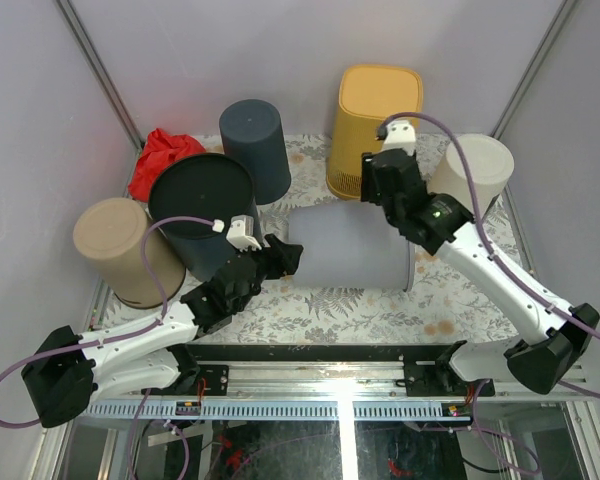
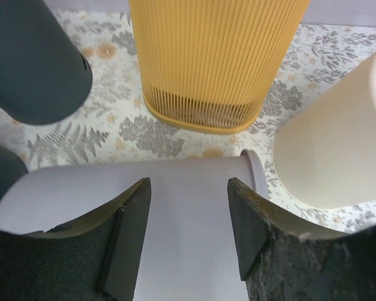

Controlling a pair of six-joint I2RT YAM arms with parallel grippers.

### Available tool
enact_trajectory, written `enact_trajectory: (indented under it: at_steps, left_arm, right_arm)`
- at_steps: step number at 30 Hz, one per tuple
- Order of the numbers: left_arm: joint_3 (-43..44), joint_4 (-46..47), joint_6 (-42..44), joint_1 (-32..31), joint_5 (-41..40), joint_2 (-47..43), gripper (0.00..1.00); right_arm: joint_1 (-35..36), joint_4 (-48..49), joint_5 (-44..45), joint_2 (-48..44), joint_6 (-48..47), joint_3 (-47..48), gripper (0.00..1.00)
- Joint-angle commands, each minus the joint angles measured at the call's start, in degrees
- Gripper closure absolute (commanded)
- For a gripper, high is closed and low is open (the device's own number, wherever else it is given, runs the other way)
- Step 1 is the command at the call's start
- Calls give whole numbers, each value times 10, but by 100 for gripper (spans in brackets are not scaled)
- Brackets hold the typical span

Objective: Turn the large container upside down

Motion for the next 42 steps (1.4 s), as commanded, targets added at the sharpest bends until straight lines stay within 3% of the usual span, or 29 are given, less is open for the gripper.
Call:
enact_trajectory:
  at_steps: [1,10,25,32,42]
  left_arm:
    - [-3,29,14,4,-14,-6,32]
    - [-3,31,14,4,-10,1,32]
    - [-3,32,16,4,-12,4,32]
    - [-5,31,16,4,-12,0,32]
    - [-2,43,17,4,17,9,32]
  right_arm:
    - [66,-23,167,-3,-22,-7,41]
    - [90,36,226,-110,1,-169,48]
    - [98,92,256,-154,-2,-261,53]
    - [92,112,260,-152,7,-294,74]
    - [42,136,214,-163,38,-340,83]
